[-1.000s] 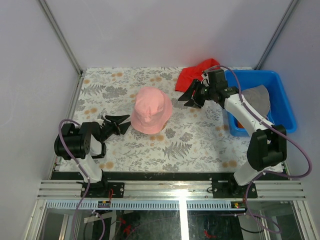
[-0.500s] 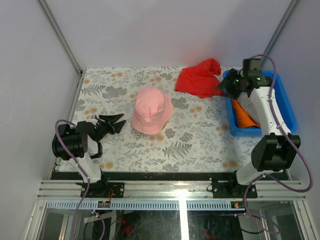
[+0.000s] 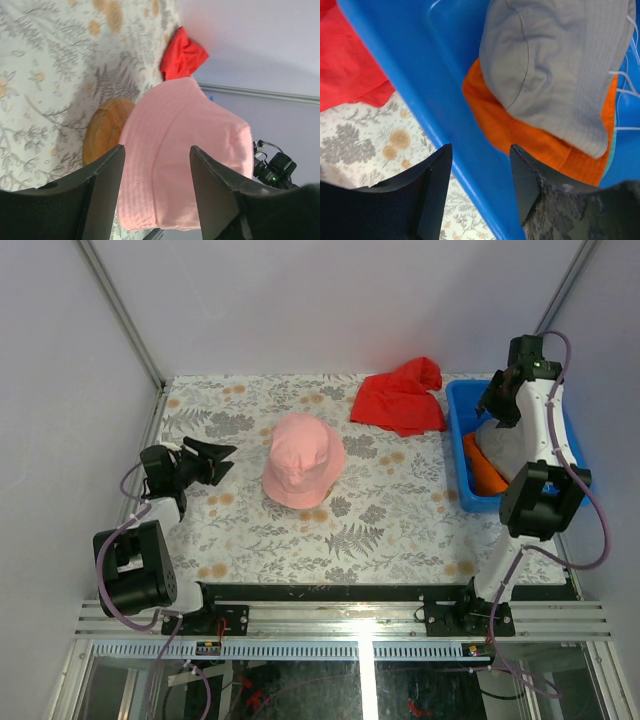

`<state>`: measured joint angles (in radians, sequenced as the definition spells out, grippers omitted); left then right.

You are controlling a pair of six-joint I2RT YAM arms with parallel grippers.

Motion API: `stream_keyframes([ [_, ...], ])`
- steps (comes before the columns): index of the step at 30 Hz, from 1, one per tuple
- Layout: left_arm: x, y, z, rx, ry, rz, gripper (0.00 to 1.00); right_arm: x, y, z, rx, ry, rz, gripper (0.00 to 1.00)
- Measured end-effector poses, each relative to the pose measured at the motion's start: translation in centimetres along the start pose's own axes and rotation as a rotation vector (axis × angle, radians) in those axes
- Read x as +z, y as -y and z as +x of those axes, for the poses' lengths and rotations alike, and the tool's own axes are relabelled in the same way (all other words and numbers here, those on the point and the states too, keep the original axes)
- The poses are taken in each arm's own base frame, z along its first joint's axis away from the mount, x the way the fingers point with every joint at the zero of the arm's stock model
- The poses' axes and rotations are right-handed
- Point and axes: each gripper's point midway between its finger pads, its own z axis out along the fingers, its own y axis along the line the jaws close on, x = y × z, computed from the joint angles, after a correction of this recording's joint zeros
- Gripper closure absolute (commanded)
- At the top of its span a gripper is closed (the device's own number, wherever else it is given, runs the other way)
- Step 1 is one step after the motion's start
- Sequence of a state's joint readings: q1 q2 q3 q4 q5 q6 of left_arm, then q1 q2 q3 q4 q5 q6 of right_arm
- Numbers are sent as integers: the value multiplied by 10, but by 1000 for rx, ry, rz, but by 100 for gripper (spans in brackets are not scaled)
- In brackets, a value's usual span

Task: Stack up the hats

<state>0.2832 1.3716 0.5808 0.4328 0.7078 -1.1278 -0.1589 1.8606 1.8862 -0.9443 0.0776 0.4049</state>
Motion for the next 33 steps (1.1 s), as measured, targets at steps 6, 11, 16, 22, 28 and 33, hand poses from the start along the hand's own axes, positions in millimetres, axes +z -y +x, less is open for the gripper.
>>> stream_keyframes([
  [6,6,-34,9,-86,-49,-100,46,53,6,-16,-47,-45,100,48],
  [11,8,-43,11,-97,-62,-123,47,87,12,-17,-74,-84,162,49],
  [16,10,-46,10,-91,-71,-141,47,109,18,-6,-103,-130,217,48],
  [22,12,-38,3,-56,-70,-138,47,126,18,8,-154,-168,270,49],
  [28,10,-42,3,-56,-74,-156,48,135,17,6,-172,-160,288,80],
  [33,9,-45,3,-57,-75,-167,49,136,22,4,-188,-157,313,100],
])
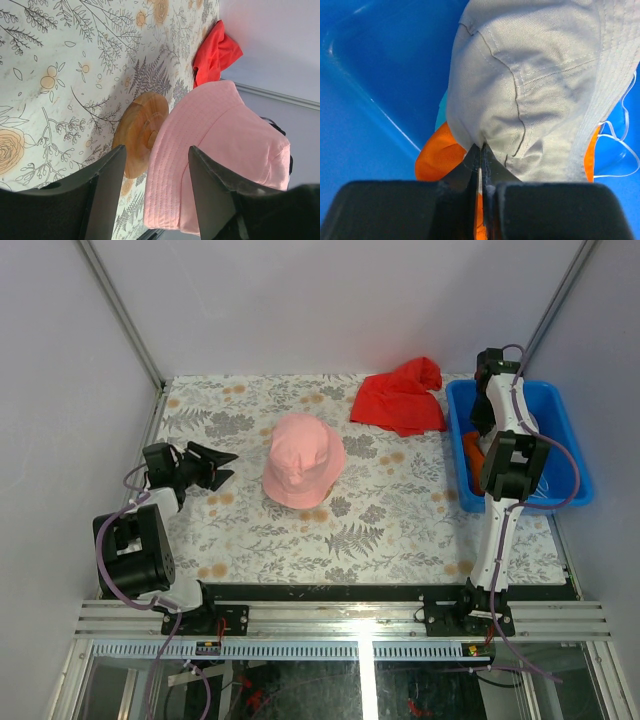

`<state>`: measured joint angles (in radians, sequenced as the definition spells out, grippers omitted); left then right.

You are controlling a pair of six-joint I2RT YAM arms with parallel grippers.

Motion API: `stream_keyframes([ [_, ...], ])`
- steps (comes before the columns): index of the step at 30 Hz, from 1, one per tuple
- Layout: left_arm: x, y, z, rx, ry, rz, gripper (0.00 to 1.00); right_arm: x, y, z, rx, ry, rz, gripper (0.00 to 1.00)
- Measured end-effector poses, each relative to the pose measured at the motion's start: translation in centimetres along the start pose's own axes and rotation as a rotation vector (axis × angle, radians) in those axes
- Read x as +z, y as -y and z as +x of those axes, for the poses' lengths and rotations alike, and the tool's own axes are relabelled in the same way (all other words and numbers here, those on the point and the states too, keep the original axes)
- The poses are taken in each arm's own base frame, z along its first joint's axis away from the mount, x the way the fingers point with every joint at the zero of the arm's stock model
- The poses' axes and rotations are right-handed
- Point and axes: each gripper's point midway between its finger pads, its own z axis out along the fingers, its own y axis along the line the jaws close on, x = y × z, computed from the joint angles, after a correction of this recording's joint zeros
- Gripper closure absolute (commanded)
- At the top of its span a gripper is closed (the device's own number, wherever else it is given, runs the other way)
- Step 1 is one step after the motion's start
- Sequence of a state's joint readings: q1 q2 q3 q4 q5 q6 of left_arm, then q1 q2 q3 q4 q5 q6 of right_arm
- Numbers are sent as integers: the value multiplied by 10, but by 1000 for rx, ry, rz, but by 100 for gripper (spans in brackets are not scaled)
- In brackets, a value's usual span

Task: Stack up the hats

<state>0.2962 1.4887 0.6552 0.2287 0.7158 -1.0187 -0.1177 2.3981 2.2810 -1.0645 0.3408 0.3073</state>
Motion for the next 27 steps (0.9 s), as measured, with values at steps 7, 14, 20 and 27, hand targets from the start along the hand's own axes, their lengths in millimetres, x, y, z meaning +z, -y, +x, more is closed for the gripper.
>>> stream_keyframes([
  [7,-1,1,0,0,-1,-2,50,-3,4,1,-9,4,10,100],
  [14,-10,26,-3,31,7,31,49,-68,26,-7,29,101,-16,100],
  [20,-28,70,-2,62,14,133,47,-171,48,-25,135,299,-129,100],
  [27,-38,126,21,5,-43,290,43,-266,41,-39,235,456,-377,100],
])
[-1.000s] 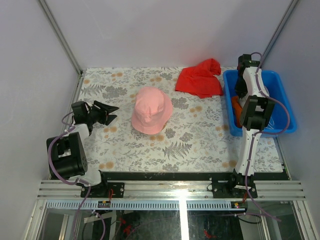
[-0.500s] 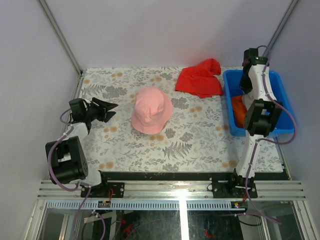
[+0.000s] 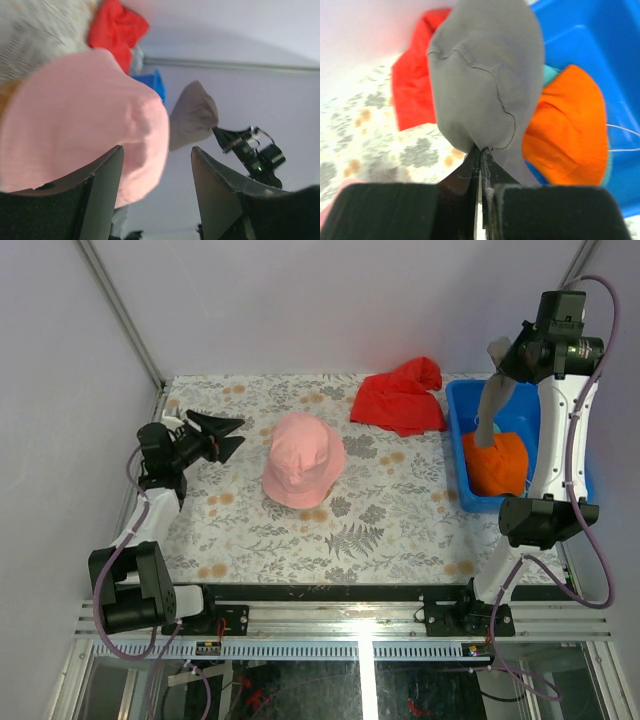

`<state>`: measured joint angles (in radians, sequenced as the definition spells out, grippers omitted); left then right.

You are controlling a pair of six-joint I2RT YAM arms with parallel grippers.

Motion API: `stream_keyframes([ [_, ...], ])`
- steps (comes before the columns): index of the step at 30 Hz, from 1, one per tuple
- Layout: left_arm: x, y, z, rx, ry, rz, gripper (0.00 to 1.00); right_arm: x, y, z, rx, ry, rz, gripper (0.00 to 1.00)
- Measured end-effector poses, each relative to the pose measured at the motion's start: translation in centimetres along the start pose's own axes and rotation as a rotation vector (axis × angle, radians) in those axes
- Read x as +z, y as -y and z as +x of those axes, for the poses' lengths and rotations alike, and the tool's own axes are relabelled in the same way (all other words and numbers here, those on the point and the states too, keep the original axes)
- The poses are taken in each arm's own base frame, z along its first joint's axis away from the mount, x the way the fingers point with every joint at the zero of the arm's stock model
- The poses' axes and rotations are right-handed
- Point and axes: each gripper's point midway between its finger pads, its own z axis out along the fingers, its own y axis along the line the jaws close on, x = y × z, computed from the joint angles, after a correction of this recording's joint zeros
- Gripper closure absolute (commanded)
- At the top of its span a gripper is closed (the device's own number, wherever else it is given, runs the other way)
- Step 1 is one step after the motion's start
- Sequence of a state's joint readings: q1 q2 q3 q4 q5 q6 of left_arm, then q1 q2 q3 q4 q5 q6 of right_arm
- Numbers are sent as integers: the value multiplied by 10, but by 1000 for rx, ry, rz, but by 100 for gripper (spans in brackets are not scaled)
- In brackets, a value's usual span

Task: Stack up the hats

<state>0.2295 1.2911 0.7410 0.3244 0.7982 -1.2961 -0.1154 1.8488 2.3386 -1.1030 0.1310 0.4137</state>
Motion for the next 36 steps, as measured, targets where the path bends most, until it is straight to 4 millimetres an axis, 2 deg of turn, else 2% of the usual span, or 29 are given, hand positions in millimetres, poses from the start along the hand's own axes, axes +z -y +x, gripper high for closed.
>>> stream_keyframes([
  [4,16,29,37,-39,-103,71,43,-28,-31,-4,66,0,-172,100],
  [7,31,61,65,-44,-180,142,42,-49,-54,-3,125,-23,-305,100],
  [14,54,124,107,-138,-283,319,40,-103,-114,-14,301,-85,-663,100],
  [20,74,159,141,-325,-366,415,39,-162,-150,-35,419,-109,-948,100],
  [24,79,178,166,-399,-403,465,37,-197,-164,-50,455,-104,-1097,100],
  [27,81,190,182,-415,-418,506,37,-215,-169,-57,473,-110,-1171,100],
  [31,88,201,204,-434,-436,550,37,-228,-173,-62,487,-126,-1230,100],
  [36,101,214,229,-460,-457,585,37,-233,-175,-61,494,-147,-1260,100],
])
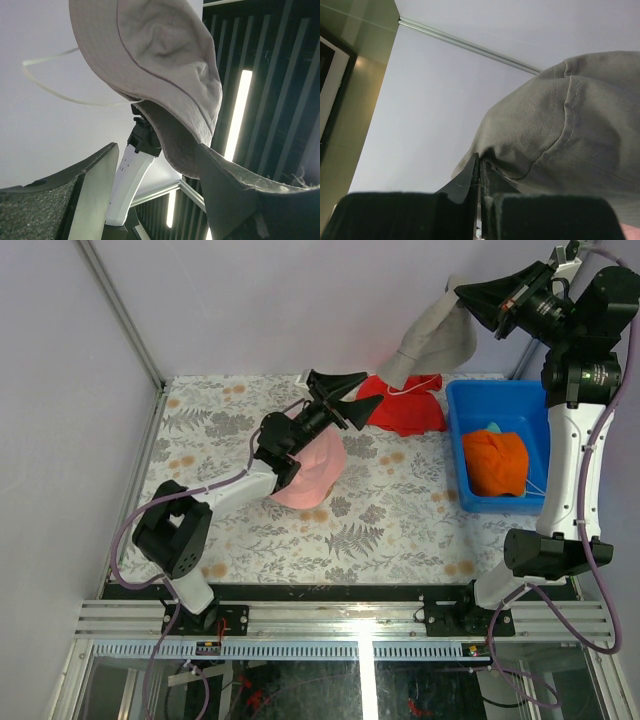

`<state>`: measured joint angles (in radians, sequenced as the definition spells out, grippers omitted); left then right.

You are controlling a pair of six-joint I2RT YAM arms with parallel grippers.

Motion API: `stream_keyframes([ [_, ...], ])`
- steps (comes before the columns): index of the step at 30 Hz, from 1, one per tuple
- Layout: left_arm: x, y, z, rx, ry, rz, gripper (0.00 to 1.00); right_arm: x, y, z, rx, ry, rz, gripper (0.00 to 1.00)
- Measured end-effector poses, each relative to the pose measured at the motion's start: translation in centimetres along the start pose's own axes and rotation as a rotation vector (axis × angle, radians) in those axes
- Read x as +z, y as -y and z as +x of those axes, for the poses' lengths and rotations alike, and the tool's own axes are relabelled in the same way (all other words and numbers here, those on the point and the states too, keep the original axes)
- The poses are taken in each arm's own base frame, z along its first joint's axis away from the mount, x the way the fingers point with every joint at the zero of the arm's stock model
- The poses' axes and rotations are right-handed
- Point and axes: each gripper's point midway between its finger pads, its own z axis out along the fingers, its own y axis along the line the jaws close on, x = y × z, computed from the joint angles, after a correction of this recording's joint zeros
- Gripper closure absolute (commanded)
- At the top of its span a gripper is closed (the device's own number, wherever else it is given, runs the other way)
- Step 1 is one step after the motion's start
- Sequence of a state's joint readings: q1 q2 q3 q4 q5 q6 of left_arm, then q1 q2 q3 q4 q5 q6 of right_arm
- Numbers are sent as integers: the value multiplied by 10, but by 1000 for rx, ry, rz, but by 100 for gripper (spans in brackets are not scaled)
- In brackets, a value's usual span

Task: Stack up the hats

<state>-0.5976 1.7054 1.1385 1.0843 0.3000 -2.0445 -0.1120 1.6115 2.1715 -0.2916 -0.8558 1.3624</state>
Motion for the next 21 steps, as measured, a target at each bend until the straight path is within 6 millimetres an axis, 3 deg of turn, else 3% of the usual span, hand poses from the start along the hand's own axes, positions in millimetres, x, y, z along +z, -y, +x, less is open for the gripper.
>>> stream_keyframes([
  [15,16,33,10,10,15,106,37,-7,3,16,33,-56,-14,100],
  [21,25,34,10,10,7,117,37,-11,-1,23,26,-75,-29,100],
])
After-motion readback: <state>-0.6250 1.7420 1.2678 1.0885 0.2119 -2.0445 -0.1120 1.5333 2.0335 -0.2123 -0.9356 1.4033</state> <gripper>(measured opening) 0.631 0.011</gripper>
